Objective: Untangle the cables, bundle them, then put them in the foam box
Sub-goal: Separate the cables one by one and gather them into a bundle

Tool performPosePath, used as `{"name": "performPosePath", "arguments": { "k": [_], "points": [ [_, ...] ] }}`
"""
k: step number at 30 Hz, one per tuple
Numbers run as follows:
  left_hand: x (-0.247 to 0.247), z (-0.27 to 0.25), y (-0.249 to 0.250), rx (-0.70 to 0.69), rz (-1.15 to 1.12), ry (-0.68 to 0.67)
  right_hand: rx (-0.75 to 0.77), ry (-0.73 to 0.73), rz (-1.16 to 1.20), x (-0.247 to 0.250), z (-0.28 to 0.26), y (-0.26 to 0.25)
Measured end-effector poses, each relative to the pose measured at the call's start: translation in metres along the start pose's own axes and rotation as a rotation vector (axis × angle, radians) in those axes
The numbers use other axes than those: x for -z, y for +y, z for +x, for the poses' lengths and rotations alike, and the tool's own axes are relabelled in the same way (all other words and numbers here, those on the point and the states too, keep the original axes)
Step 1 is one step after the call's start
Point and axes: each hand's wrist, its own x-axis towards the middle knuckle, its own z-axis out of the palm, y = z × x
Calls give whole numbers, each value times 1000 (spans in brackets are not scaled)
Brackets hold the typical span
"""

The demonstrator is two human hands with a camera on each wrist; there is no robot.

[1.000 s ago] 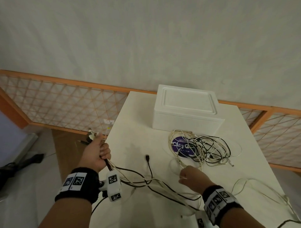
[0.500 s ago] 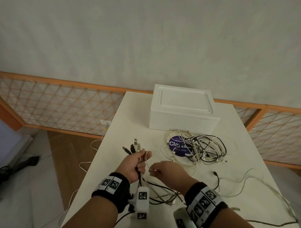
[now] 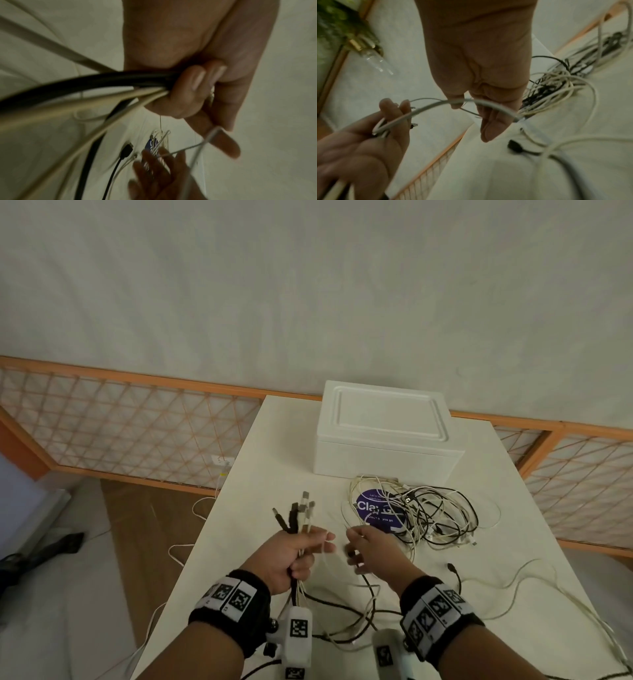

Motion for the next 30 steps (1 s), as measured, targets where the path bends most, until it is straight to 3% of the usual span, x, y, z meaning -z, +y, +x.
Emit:
{"name": "performPosePath", "arguments": {
  "k": [3,5,8,10,11,13,17,21,26,30],
  "points": [
    [-4,-1,-6,51,67,-42,104,-55,236,-6,-3,-13],
    [-2,2,-9,91,10,7,226,-68,204,-10,-5,-20],
    [2,6,-9,114,-116,96,480,-54,-281,-17,-9,-20],
    [2,9,-9,105,-119,149,786,38,-571,-22,-14,-18],
    [3,12,-8,107,-125,168,930,32,-627,-24,-17,-18],
    [1,12,-6,124,-152,160,1013,-71,-619,-29,-22,-17],
    [-1,6,-6,39,-131,60,635,-327,-305,-18,-28,-23],
    [12,11,-5,-58,-91,13,328,-393,-450,-2,-19,-10],
    [13,10,-4,-116,-49,7,152,-304,151,9,-12,6],
    [20,8,-6,-74,68,39,72,-210,722,28,2,-1]
  ]
}}
